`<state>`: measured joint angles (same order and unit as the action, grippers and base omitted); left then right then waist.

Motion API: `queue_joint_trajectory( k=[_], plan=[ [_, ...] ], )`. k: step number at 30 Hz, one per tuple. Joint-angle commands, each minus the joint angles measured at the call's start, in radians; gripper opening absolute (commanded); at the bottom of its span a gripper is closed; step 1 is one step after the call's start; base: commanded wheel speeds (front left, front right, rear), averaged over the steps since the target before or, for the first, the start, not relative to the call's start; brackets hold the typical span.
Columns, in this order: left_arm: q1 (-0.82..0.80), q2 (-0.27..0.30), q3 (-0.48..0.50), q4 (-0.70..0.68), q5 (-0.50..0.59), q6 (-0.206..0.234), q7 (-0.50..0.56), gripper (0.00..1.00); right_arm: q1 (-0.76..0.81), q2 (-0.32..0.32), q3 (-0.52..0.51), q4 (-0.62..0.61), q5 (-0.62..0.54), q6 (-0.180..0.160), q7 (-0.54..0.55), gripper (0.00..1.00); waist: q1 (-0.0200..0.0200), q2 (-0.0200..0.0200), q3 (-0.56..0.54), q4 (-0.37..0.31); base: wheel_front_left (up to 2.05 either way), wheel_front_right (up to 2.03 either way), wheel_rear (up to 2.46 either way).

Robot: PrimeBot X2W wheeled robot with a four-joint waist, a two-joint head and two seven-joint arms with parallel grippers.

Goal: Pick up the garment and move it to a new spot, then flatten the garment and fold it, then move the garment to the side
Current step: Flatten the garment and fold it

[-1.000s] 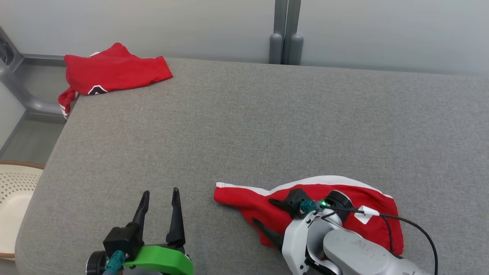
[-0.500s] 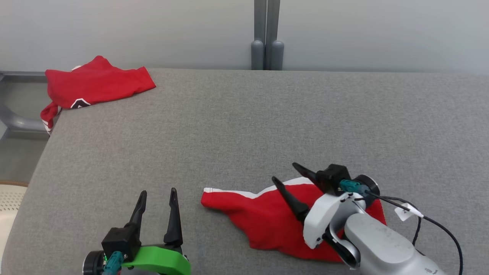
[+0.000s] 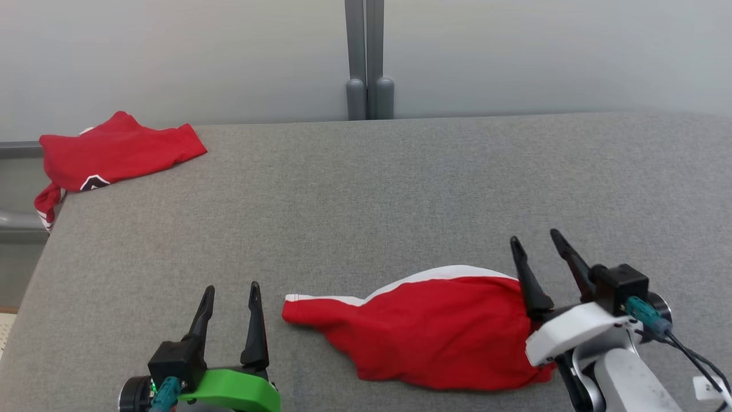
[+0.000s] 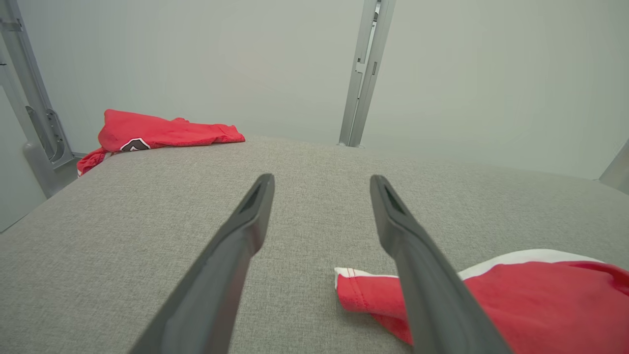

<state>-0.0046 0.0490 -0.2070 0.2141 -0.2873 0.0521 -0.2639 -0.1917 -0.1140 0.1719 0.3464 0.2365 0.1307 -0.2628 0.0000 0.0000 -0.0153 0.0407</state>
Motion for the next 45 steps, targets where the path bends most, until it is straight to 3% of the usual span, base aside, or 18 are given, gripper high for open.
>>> queue_joint_trajectory(
  k=[1, 4, 11, 20, 26, 37, 45],
  plan=[
    [0.018, 0.003, 0.004, 0.0, 0.003, -0.003, -0.001, 1.0, 0.038, 0.01, -0.037, -0.025, -0.022, 0.0, -0.003, 1.0, 0.0, 0.0, -0.002, -0.003, 0.0, 0.0, 0.0],
    [0.023, 0.003, 0.009, 0.002, -0.005, 0.0, -0.001, 1.0, 0.104, 0.038, -0.097, -0.073, -0.058, 0.0, -0.003, 1.0, 0.0, 0.0, -0.003, -0.005, 0.0, 0.0, 0.0],
    [0.031, 0.003, 0.014, 0.004, -0.007, 0.004, -0.001, 1.0, 0.134, 0.051, -0.117, -0.09, -0.083, 0.0, -0.003, 1.0, 0.0, 0.0, -0.004, -0.005, 0.0, 0.0, 0.0],
    [0.031, 0.003, 0.017, 0.002, -0.01, 0.006, -0.001, 1.0, 0.118, 0.054, -0.134, -0.086, -0.09, 0.0, 0.011, 1.0, 0.0, 0.0, 0.0, 0.003, 0.0, 0.0, 0.0],
    [0.031, 0.003, 0.013, -0.002, -0.014, 0.008, -0.001, 1.0, 0.09, 0.033, -0.151, -0.064, -0.094, 0.0, 0.08, 1.0, 0.0, 0.0, 0.006, 0.008, 0.0, 0.0, 0.0],
    [0.006, 0.003, -0.002, -0.001, -0.02, 0.008, -0.001, 1.0, -0.04, -0.035, -0.146, 0.102, -0.058, 0.0, 0.298, 1.0, 0.0, 0.0, 0.038, 0.021, 0.0, 0.0, 0.0],
    [-0.005, 0.003, -0.004, 0.007, -0.019, 0.005, -0.001, 1.0, -0.108, -0.055, -0.054, 0.231, 0.016, 0.0, 0.356, 1.0, 0.0, 0.0, 0.053, 0.034, 0.0, 0.0, 0.0]
  ],
)
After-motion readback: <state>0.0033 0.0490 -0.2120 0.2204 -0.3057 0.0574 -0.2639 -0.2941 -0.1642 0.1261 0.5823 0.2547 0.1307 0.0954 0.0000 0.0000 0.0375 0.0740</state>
